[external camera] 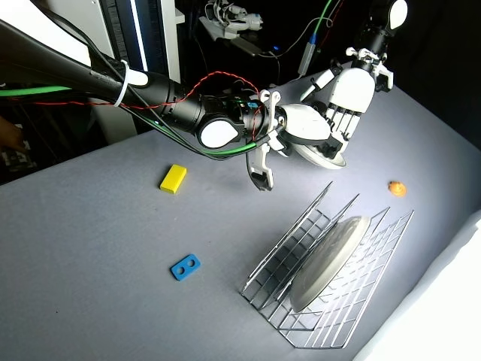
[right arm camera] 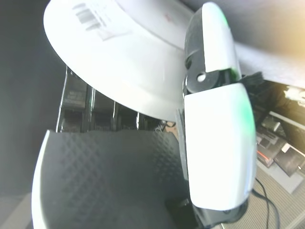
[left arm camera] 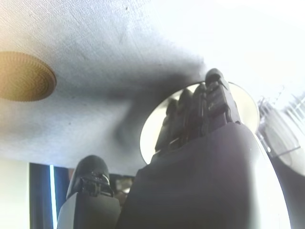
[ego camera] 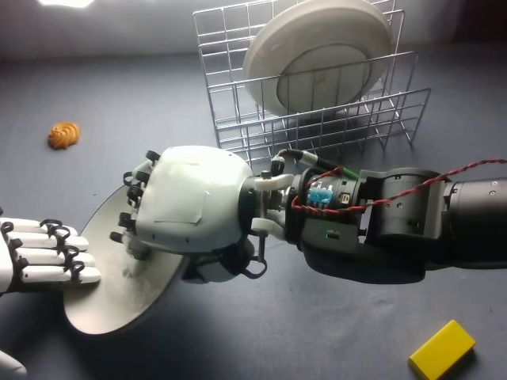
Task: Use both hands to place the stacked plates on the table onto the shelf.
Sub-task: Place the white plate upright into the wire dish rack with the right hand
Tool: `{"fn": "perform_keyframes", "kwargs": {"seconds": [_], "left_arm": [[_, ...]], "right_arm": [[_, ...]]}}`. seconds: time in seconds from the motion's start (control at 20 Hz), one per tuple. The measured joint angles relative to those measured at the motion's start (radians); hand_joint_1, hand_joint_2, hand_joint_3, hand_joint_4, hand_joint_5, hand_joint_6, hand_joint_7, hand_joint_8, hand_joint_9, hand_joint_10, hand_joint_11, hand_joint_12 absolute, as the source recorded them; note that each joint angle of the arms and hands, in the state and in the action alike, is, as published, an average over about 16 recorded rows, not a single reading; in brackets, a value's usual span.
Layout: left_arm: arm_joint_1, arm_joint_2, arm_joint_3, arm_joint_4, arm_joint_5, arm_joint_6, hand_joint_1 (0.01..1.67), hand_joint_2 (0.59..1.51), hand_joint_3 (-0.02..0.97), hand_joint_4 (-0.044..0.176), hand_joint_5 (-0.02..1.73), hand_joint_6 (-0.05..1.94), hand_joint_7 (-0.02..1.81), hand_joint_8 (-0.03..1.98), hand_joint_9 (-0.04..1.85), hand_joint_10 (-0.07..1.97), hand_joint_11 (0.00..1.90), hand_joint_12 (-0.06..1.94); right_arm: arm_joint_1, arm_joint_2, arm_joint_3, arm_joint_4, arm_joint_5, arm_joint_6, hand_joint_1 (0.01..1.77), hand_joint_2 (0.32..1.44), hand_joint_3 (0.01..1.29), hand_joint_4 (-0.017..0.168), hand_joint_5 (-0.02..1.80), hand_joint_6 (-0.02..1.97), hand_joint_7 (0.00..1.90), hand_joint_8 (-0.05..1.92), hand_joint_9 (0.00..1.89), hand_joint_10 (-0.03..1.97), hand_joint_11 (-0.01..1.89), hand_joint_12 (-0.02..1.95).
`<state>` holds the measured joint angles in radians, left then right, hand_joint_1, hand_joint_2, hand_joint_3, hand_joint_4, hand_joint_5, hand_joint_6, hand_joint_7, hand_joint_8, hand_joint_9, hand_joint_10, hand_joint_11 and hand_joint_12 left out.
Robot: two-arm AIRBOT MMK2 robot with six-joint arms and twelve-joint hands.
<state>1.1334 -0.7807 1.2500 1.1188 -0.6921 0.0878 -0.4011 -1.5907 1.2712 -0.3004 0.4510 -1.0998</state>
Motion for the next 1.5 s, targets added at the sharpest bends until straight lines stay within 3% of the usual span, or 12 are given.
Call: {"fn": "perform_keyframes", "kwargs": {"seconds": [0.3,0.65,1.1,1.5], "left_arm": [[-0.056,0.016,0.006,-0.034,-0.003,0.000,0.01,1.134,0.021,-0.003,0.02,0.00,0.02,0.00,0.00,-0.01,0.01,-0.01],[-0.165,0.046,0.029,-0.074,-0.006,0.000,0.01,1.137,0.020,0.002,0.04,0.02,0.03,0.00,0.02,0.01,0.01,-0.01],[-0.276,0.078,0.073,-0.075,-0.030,0.000,0.01,1.137,0.021,0.002,0.04,0.01,0.03,0.00,0.02,0.01,0.01,-0.01],[-0.338,0.090,0.111,-0.029,-0.067,0.000,0.02,1.135,0.021,0.002,0.02,0.01,0.02,0.00,0.02,0.01,0.02,-0.01]], "right_arm": [[-0.002,0.008,-0.007,-0.021,0.023,-0.001,1.15,0.98,0.02,-0.004,0.95,0.34,1.03,0.33,1.11,0.03,0.75,0.91],[0.003,0.077,-0.063,-0.058,0.032,0.006,1.16,0.97,0.01,-0.005,0.96,0.52,1.07,0.56,1.17,0.02,0.81,0.90],[0.055,0.291,-0.243,-0.086,0.017,0.040,1.19,0.97,0.01,-0.003,0.99,0.78,1.11,0.66,1.14,0.01,0.81,0.87],[0.155,0.499,-0.376,-0.093,-0.001,0.137,1.21,0.97,0.01,-0.002,1.01,0.96,1.11,0.68,1.14,0.01,0.82,0.85]]}}
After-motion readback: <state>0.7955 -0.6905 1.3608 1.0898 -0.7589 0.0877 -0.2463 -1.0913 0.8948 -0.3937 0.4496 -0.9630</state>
